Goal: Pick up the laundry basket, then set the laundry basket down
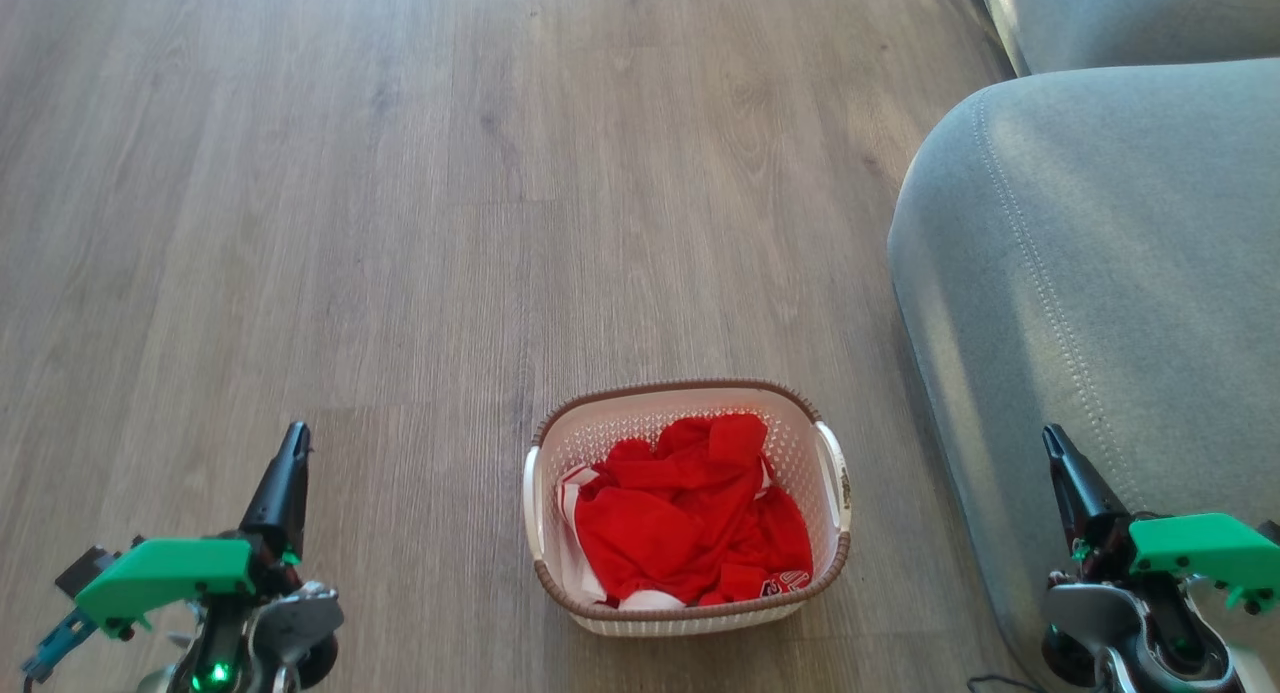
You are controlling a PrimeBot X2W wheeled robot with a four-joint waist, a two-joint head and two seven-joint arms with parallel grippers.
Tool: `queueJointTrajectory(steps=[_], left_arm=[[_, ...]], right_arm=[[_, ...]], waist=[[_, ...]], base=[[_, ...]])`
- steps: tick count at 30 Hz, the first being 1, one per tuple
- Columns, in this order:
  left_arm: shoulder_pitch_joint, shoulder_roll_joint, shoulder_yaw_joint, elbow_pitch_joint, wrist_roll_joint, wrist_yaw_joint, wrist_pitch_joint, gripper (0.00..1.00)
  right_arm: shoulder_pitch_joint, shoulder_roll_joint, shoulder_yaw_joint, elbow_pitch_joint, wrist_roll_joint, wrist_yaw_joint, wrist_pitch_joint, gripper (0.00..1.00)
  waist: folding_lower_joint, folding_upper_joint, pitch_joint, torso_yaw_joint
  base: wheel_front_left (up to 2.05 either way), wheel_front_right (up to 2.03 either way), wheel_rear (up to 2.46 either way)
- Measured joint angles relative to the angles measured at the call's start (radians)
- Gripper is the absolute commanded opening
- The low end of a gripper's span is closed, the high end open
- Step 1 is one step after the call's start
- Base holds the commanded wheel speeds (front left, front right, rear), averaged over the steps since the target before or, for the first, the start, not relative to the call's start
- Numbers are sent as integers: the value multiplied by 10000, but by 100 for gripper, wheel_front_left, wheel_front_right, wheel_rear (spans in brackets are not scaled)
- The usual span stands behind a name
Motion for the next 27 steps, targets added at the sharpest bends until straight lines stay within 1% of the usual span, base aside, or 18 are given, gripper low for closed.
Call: queueJointTrajectory(steps=[27], left_arm=[[-9, -23, 161, 0, 2, 0, 42, 0]], right_arm=[[0, 10, -82, 2, -35, 0, 79, 0]], waist=[[0, 0, 0, 0]], base=[[0, 0, 0]])
